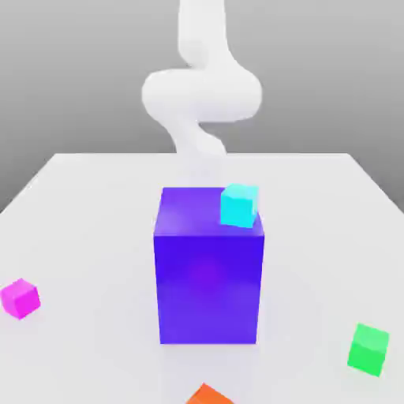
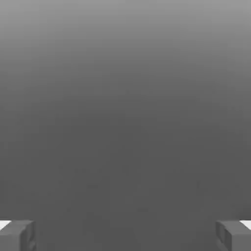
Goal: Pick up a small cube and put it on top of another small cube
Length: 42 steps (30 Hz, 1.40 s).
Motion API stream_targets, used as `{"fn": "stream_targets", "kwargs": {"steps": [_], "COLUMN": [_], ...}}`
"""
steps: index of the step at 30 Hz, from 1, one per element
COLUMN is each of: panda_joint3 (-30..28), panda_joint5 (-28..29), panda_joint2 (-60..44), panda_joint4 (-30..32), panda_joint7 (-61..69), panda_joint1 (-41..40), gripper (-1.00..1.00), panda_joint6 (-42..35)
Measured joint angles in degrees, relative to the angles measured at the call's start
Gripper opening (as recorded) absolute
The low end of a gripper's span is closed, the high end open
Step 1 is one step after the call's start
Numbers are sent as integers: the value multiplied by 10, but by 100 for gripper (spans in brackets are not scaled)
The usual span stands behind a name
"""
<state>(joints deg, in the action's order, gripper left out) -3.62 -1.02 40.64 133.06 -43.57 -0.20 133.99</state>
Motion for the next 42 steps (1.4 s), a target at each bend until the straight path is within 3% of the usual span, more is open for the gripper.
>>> {"fn": "stream_targets", "kwargs": {"steps": [18, 26, 32, 33, 39, 42], "panda_joint3": [-236, -262, -164, -151, -144, -179], "panda_joint5": [-134, -179, -280, -292, -298, -263], "panda_joint2": [-377, -537, -641, -652, -657, -626], "panda_joint4": [92, 130, 106, 103, 101, 111], "panda_joint7": [206, 285, 366, 375, 379, 353], "panda_joint1": [-66, -155, -243, -253, -259, -231], "gripper": [0, 0, 0, -100, -100, -100], "panda_joint6": [158, 232, 301, 309, 312, 291]}}
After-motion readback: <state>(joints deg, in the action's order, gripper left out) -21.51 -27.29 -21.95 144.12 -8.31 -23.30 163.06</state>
